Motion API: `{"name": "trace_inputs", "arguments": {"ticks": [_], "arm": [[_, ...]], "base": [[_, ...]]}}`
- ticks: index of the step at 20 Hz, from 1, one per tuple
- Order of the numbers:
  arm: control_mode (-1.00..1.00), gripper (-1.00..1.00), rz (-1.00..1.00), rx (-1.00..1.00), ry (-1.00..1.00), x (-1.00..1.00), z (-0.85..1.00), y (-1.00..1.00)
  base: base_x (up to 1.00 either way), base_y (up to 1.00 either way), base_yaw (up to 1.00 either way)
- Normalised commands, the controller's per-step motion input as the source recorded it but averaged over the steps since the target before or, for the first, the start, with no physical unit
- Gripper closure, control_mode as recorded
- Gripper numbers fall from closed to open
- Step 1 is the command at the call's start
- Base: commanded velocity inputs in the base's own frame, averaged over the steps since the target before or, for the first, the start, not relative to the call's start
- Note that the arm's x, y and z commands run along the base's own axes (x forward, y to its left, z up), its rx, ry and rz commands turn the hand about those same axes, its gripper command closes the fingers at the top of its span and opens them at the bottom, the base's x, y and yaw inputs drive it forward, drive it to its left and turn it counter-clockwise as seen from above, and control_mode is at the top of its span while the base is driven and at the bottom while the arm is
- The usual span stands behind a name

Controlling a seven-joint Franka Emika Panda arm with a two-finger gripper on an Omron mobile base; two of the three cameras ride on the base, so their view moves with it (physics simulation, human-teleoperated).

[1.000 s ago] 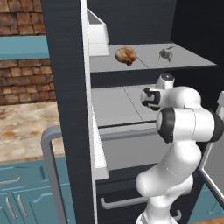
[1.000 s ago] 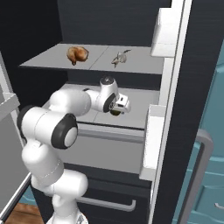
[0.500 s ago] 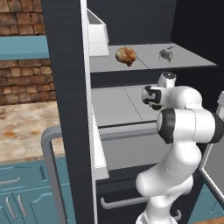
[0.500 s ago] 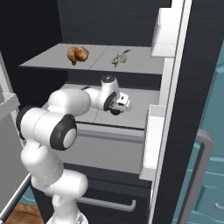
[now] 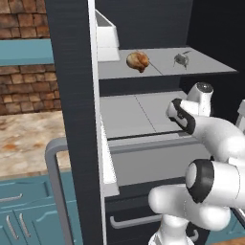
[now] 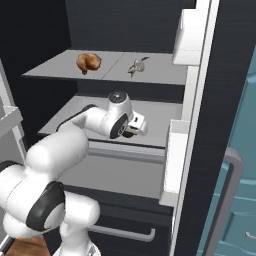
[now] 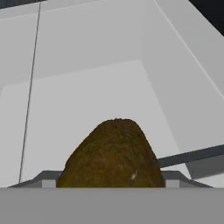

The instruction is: Gather the avocado and corn from the fridge and place them on a tray on the dining counter. Then gather the chicken drumstick and fish from the fridge and place them on the other tray.

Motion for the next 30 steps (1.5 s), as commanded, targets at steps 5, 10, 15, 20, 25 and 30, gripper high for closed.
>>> {"name": "trace_inputs", "arguments": {"ticks": [5, 10, 15, 20, 25, 30], "arm": [[-1.00, 1.00, -0.03, 0.04, 0.01, -0.91, 0.62, 0.00], [-1.00, 1.00, -0.02, 0.03, 0.02, -0.97, 0.46, 0.00], [-1.00, 1.00, 0.00, 0.00, 0.06, -0.90, 0.41, 0.08], [-1.00, 1.00, 0.00, 0.00, 0.07, -0.81, 0.22, 0.42], [-1.00, 1.00, 0.02, 0.00, 0.08, -0.75, 0.15, 0.54], [-1.00, 1.00, 0.10, 0.00, 0.07, -0.65, 0.04, 0.60]], "base": [[0.00, 0.00, 0.00], [0.00, 0.00, 0.00], [0.00, 0.00, 0.00], [0.00, 0.00, 0.00], [0.00, 0.00, 0.00], [0.00, 0.00, 0.00]]}}
